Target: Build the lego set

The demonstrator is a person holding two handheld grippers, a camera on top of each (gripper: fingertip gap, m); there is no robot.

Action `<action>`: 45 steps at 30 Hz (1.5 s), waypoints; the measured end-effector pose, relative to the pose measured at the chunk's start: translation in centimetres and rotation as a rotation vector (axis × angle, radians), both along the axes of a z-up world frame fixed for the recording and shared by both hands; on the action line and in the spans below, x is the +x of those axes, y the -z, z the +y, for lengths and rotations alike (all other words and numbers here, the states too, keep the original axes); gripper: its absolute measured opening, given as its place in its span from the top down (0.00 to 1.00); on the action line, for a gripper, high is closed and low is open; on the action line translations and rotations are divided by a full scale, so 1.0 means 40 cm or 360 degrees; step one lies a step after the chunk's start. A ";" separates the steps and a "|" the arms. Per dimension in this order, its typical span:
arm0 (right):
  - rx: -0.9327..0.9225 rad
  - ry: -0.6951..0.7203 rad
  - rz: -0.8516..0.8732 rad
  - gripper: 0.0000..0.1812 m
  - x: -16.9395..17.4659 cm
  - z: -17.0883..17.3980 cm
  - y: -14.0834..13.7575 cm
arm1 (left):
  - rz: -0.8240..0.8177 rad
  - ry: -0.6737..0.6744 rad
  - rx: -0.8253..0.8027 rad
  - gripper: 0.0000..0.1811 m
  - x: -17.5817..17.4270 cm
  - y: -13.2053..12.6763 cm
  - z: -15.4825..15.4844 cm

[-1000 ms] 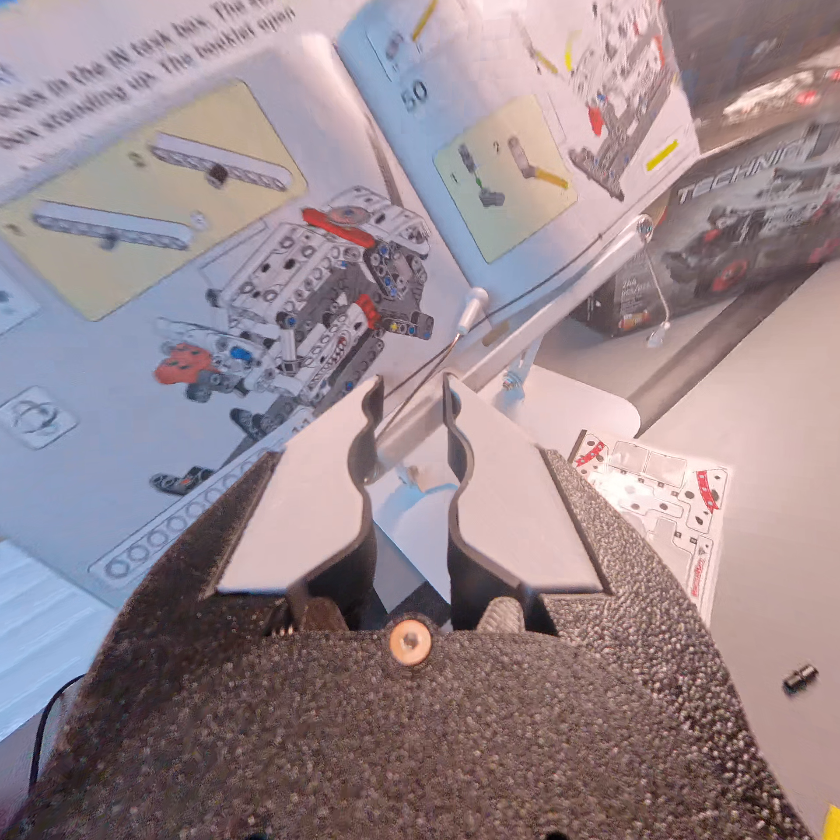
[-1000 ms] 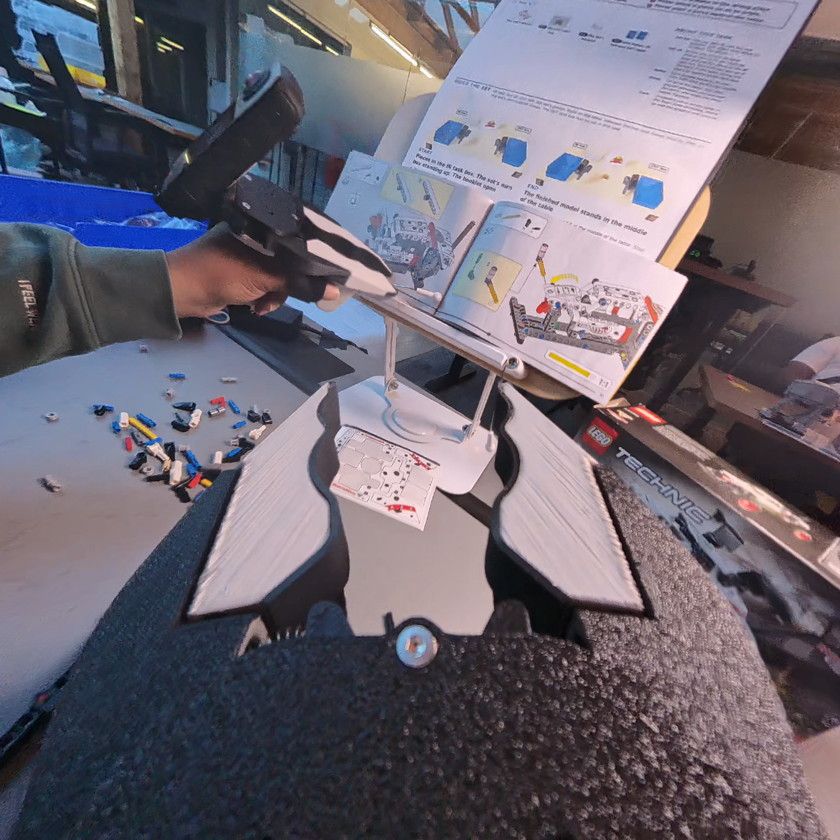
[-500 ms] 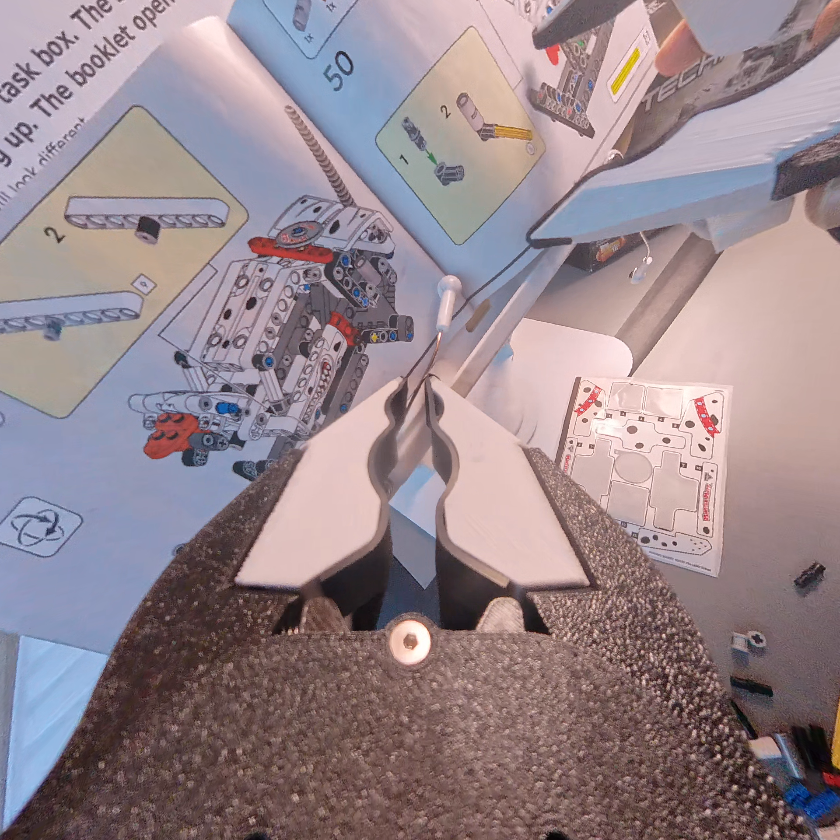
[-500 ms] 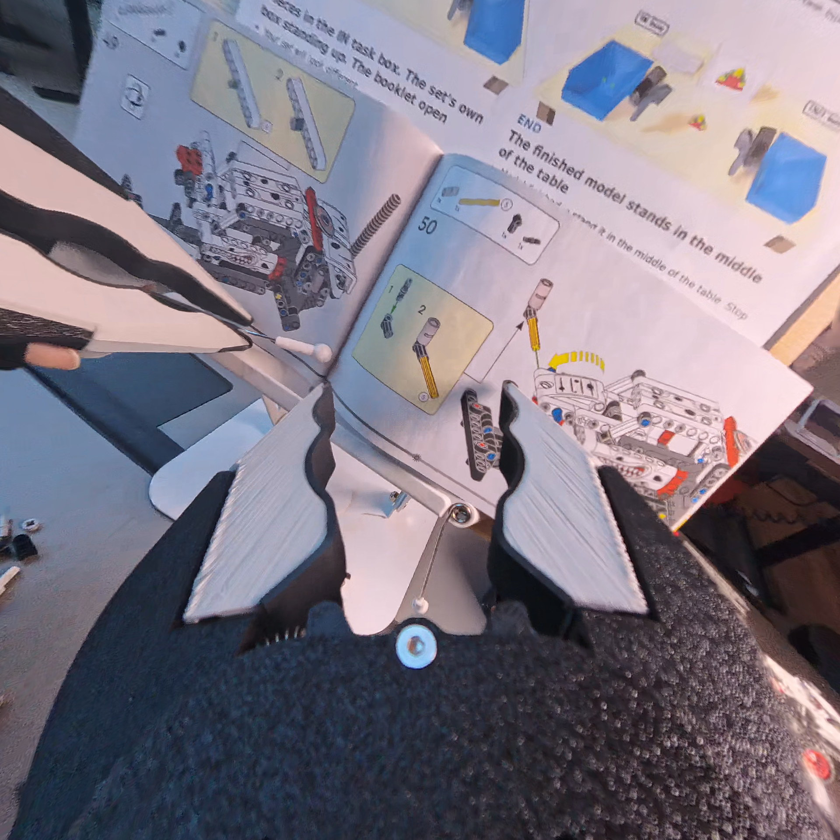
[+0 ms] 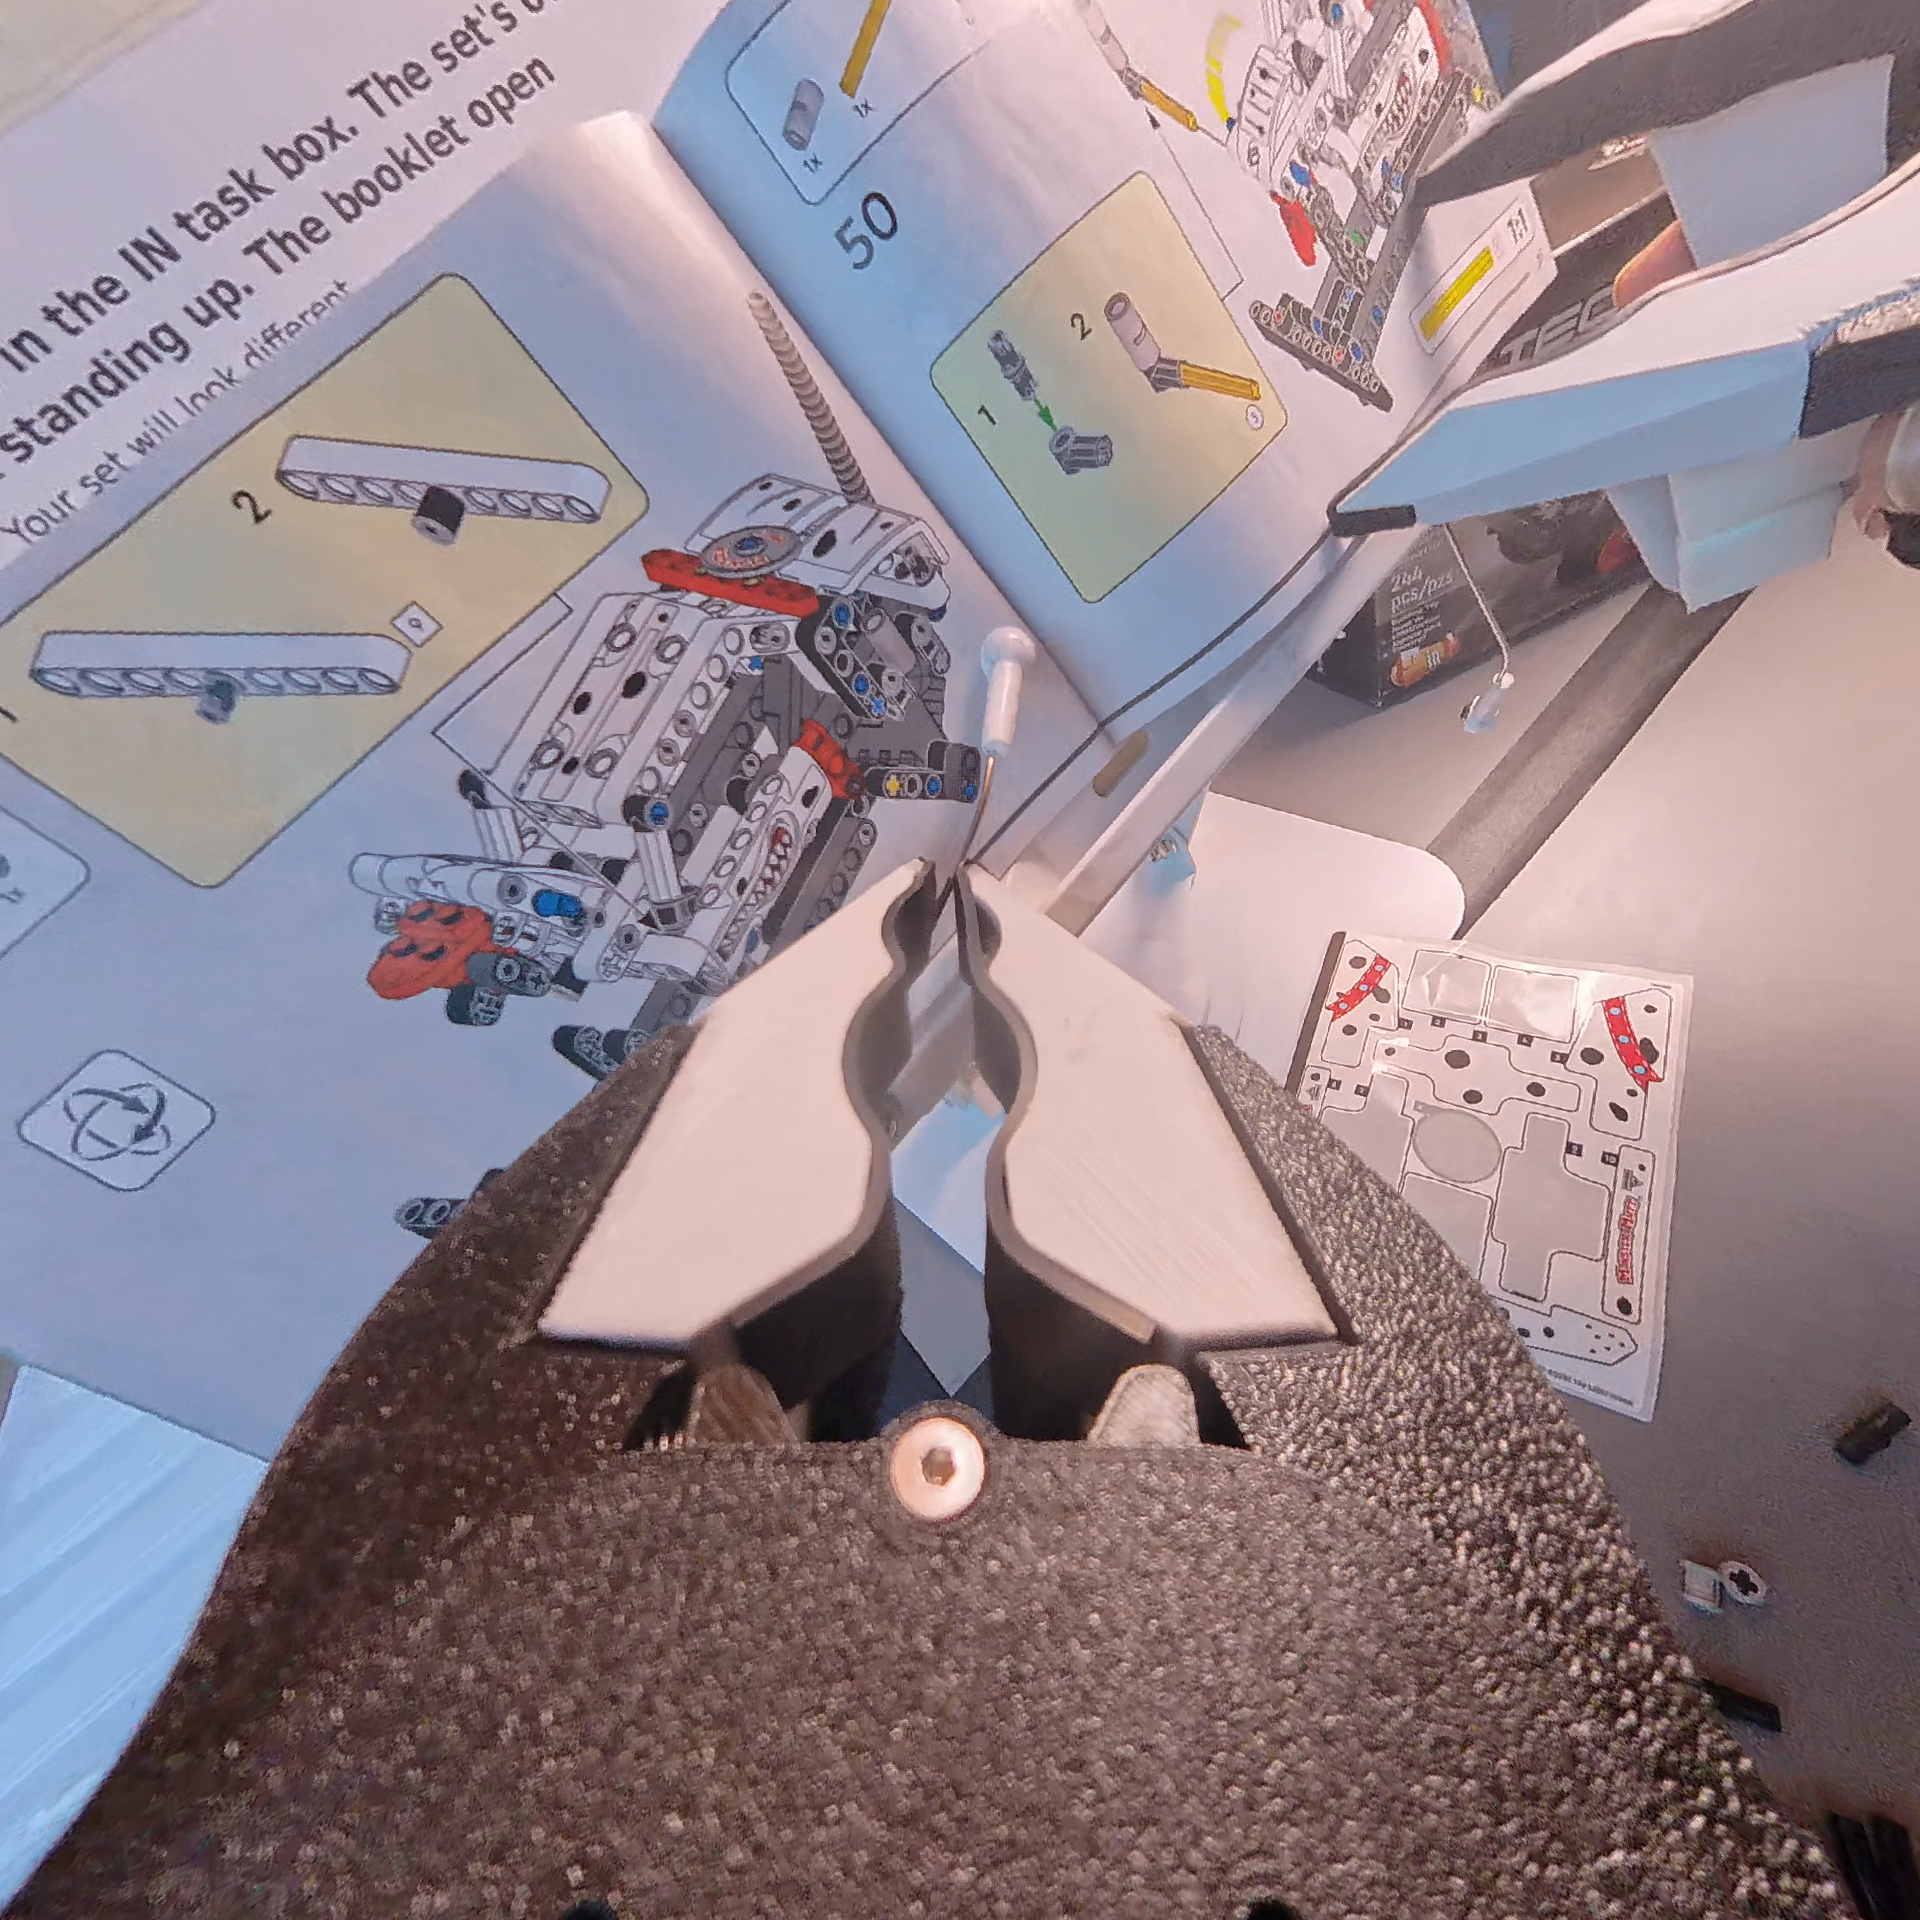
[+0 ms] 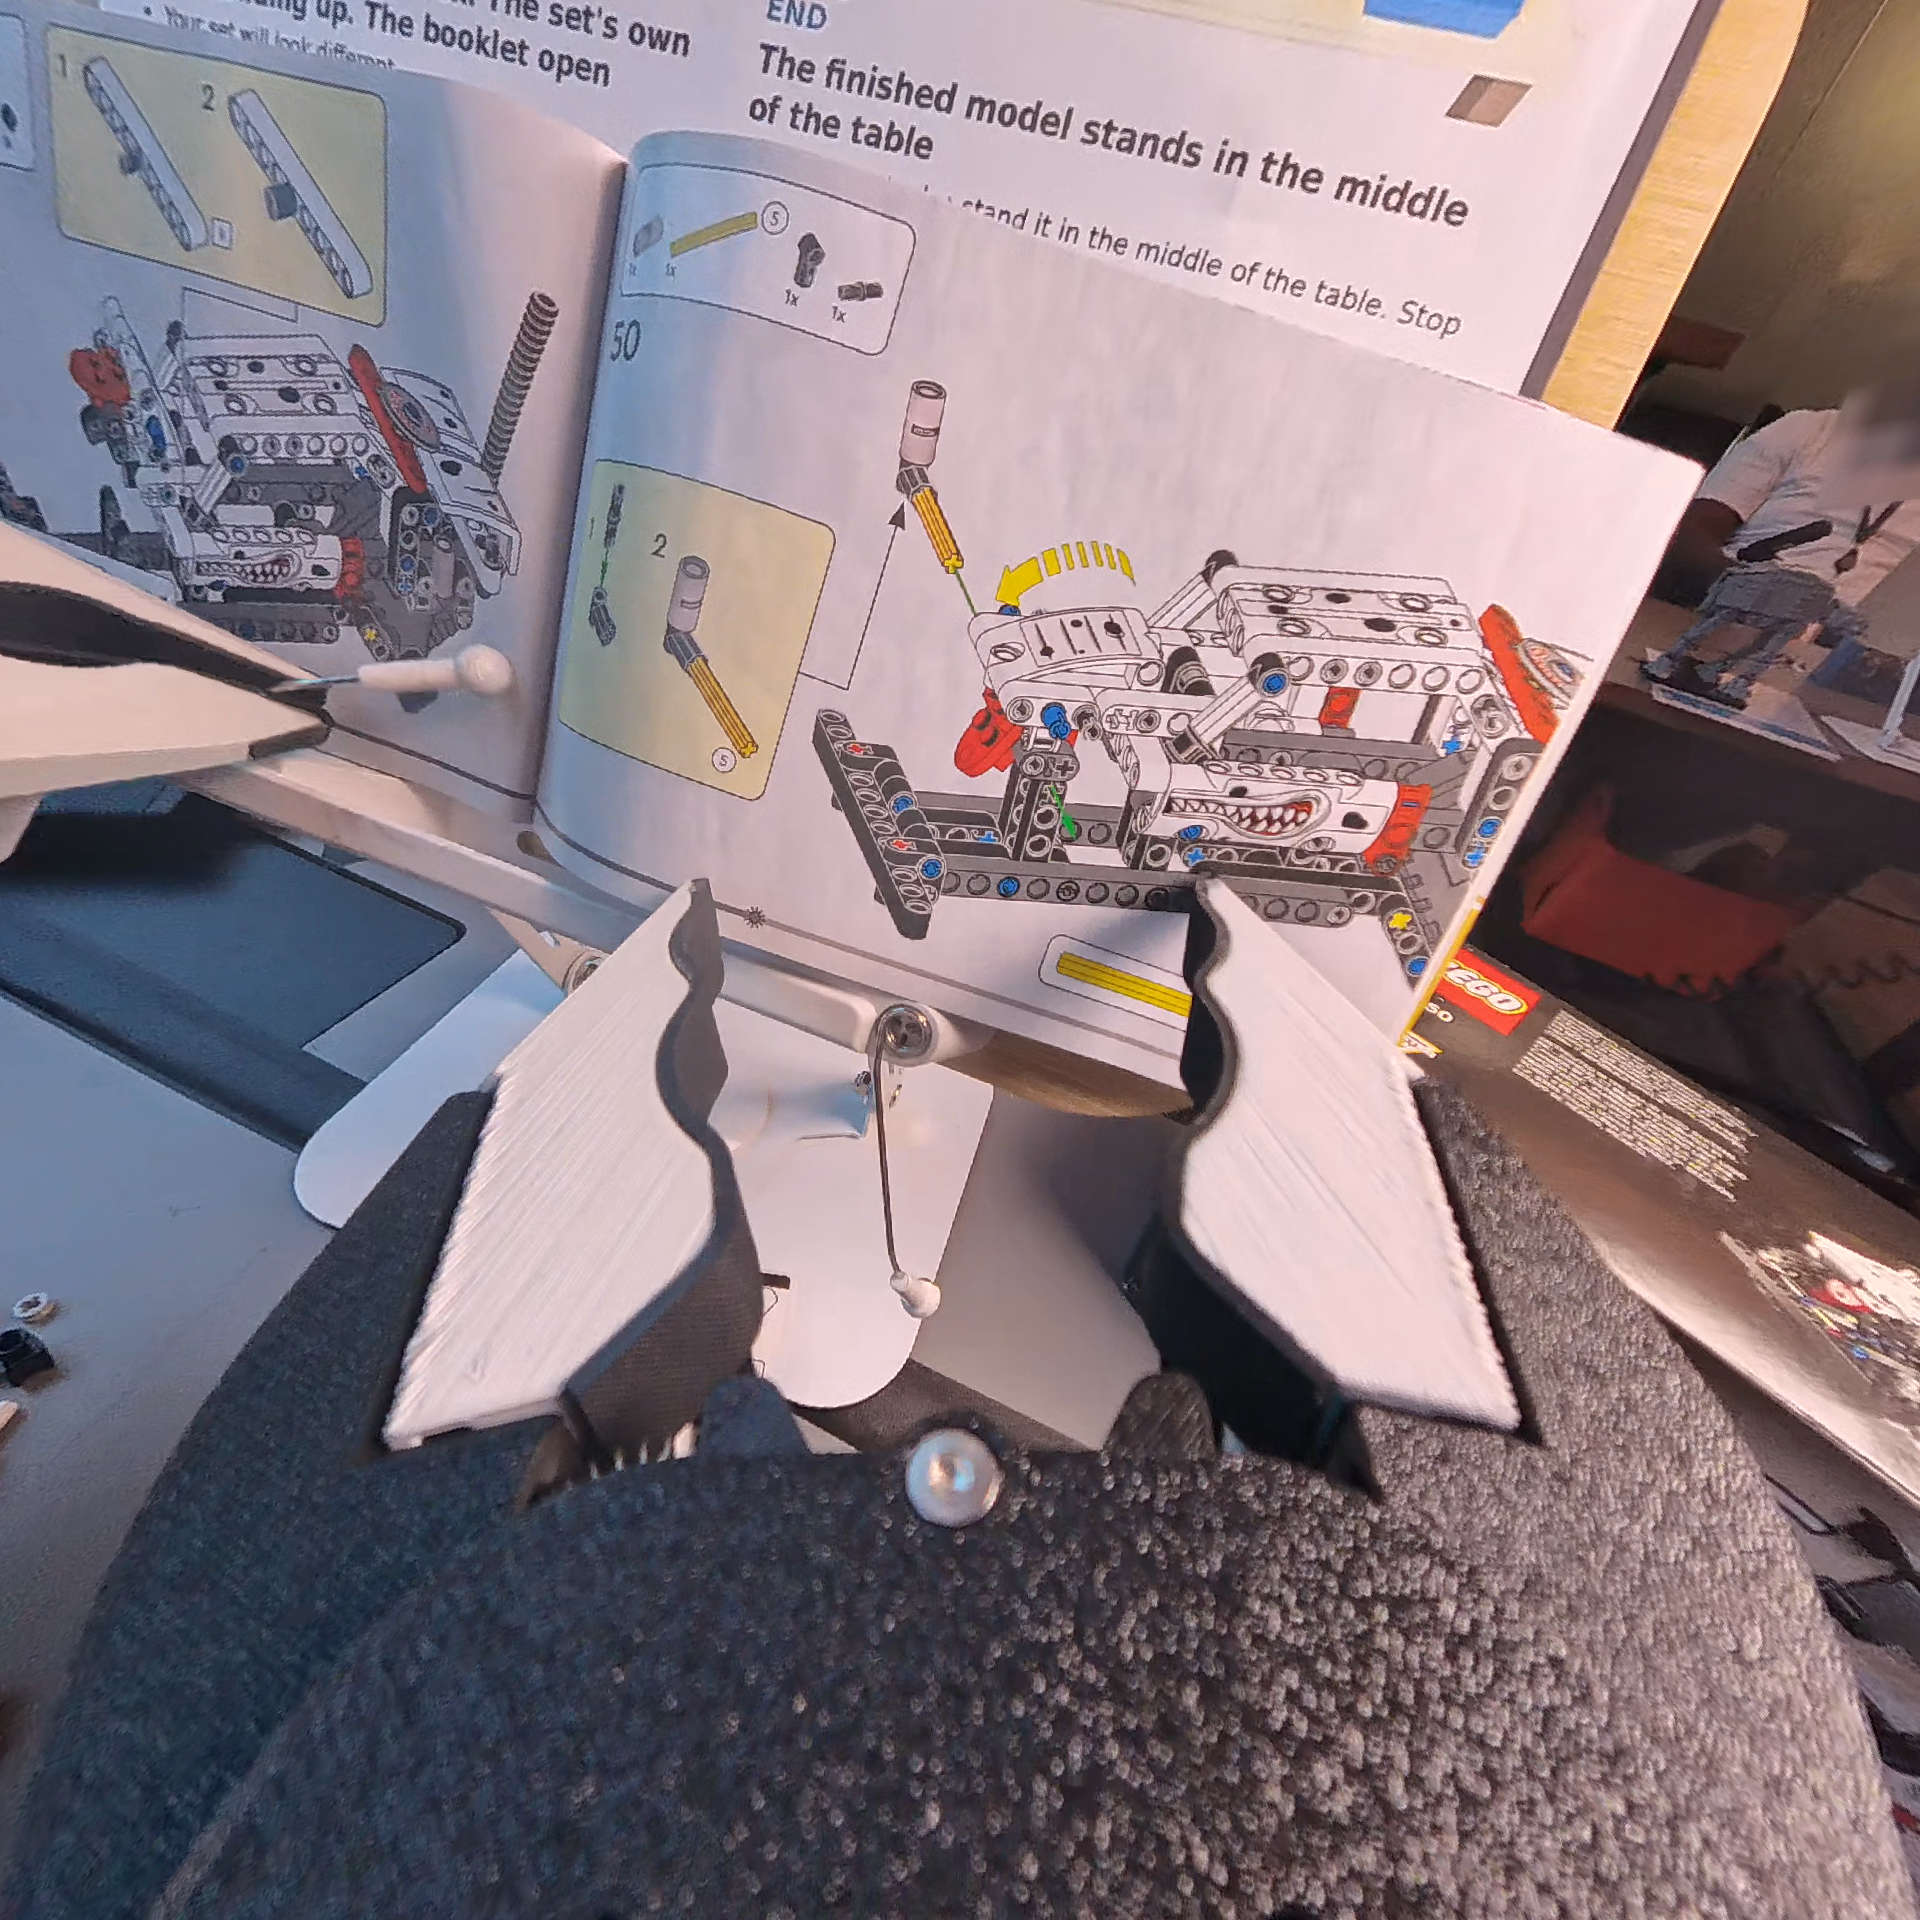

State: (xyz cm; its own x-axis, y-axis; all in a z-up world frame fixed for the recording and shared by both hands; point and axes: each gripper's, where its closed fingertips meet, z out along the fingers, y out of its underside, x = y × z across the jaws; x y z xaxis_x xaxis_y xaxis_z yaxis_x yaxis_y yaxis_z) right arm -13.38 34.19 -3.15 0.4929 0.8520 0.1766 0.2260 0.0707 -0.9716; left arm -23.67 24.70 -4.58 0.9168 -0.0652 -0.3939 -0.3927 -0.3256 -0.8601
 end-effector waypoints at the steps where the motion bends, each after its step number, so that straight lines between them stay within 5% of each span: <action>1: -0.0002 0.0004 -0.0003 0.51 -0.001 0.002 0.004 | -0.0024 -0.0007 0.0018 0.99 -0.004 -0.006 -0.001; 12: -0.0030 0.0010 0.0038 0.51 0.001 0.010 0.002 | -0.0428 -0.0177 0.0286 0.98 -0.100 -0.053 -0.058; 28: -0.0013 0.0052 -0.0018 0.51 0.001 0.014 0.000 | -0.1406 -0.0329 0.0581 0.94 -0.139 0.034 -0.142; 37: 0.0052 0.0181 -0.0146 0.50 0.038 0.054 -0.002 | -0.1135 -0.0395 0.0532 0.94 -0.124 0.082 -0.180; 45: 0.0141 0.0158 -0.0178 0.51 0.048 0.014 -0.054 | -0.0961 -0.0367 0.0652 0.91 -0.094 0.034 -0.204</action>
